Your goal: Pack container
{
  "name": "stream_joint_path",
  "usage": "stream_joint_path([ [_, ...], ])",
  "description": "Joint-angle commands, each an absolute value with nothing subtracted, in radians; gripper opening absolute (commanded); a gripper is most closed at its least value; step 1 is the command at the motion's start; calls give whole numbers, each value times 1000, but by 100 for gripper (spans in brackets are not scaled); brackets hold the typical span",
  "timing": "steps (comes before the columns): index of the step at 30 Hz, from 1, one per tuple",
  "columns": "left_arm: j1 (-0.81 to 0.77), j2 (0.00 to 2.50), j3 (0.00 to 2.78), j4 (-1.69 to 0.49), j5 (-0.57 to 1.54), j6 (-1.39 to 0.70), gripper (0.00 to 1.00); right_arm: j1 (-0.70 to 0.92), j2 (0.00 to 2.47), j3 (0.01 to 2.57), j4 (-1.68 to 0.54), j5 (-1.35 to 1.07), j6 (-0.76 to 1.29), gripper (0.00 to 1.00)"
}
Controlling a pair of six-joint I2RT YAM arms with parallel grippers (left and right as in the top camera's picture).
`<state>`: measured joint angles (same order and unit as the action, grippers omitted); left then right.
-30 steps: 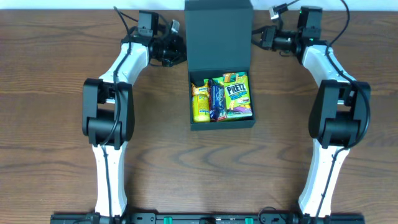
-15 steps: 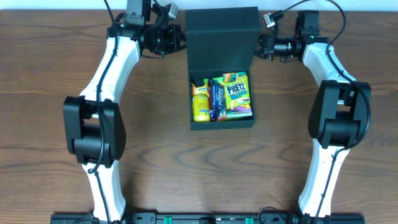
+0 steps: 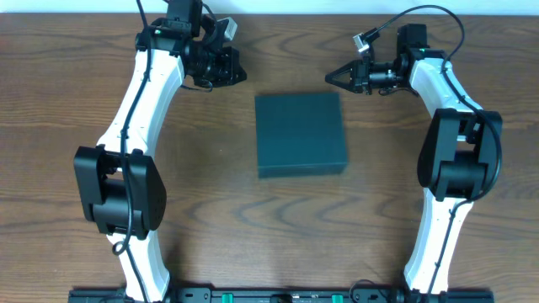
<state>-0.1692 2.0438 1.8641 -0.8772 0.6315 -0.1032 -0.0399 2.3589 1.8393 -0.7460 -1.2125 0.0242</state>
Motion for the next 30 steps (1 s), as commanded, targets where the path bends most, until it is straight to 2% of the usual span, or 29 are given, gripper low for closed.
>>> stream_joint_path([
  [1, -178, 2027, 1883, -899, 560, -119, 6, -32, 2290, 1848, -756, -1099, -10, 2],
  [11, -178, 1929, 1883, -1035, 532, -153, 6, -32, 2002, 1848, -863, -769, -119, 1],
  [19, -220, 1724, 1883, -1218, 465, -81, 6, -31, 1756, 1848, -1065, -738, -205, 2],
  [26, -338, 1558, 1877, -1389, 367, -32, 6, -2, 1627, 1848, -1332, -730, -278, 2],
  [30, -415, 1406, 1791, -1399, 335, -33, 6, 47, 1504, 1795, -1425, -729, -324, 2],
])
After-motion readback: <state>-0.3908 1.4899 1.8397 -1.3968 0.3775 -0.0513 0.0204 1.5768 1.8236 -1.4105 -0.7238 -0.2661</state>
